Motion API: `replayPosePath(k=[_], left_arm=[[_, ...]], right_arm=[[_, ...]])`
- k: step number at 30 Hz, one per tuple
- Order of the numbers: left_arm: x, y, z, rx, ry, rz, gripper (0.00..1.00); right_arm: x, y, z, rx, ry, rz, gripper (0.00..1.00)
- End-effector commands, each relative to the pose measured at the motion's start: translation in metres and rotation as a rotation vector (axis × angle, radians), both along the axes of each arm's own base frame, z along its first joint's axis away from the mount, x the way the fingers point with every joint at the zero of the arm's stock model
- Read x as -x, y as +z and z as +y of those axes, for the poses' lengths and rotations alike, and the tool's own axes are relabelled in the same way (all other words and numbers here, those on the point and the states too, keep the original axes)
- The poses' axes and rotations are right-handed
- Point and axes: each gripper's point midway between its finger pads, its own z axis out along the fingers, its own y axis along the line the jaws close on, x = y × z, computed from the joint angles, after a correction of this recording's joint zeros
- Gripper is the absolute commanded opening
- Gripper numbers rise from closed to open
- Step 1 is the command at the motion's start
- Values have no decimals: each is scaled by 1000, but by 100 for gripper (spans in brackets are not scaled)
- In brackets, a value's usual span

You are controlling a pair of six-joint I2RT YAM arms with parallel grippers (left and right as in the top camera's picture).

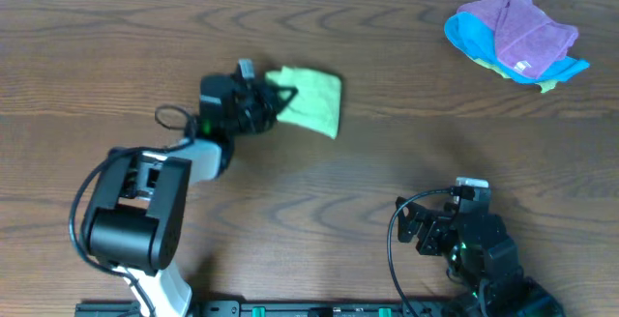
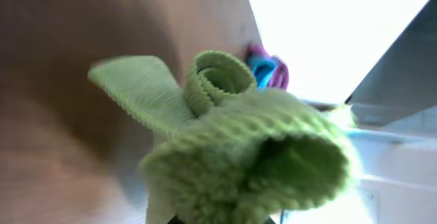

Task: Fold the cloth
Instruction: 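Carry the folded green cloth to the far left of the table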

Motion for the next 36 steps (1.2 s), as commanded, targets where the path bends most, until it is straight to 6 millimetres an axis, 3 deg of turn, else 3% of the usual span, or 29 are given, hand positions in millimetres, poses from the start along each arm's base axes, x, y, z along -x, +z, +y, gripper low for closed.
replayPosePath(k=[1, 7, 9, 15, 19, 24, 31, 36], left_arm=[[-31, 43, 18, 19, 30, -68, 6], [-78, 88, 67, -49, 119, -119, 6], [-96, 103, 100, -116, 195, -121, 6], [-122, 116, 165, -210, 364, -126, 6], [-129, 101, 195, -230, 434, -94, 6], [-136, 58, 217, -231, 458, -17, 6], [-137, 5, 211, -187, 370, 70, 6], [-131, -18, 220, -234, 365, 112, 6]], right_arm=[[0, 0, -1, -11, -13, 1, 99], [0, 0, -1, -12, -13, 0, 99], [0, 0, -1, -11, -13, 1, 99], [0, 0, -1, -11, -13, 1, 99], [0, 0, -1, -11, -13, 1, 99], [0, 0, -1, -12, -13, 0, 99], [0, 0, -1, -11, -13, 1, 99], [0, 0, -1, -11, -13, 1, 99]])
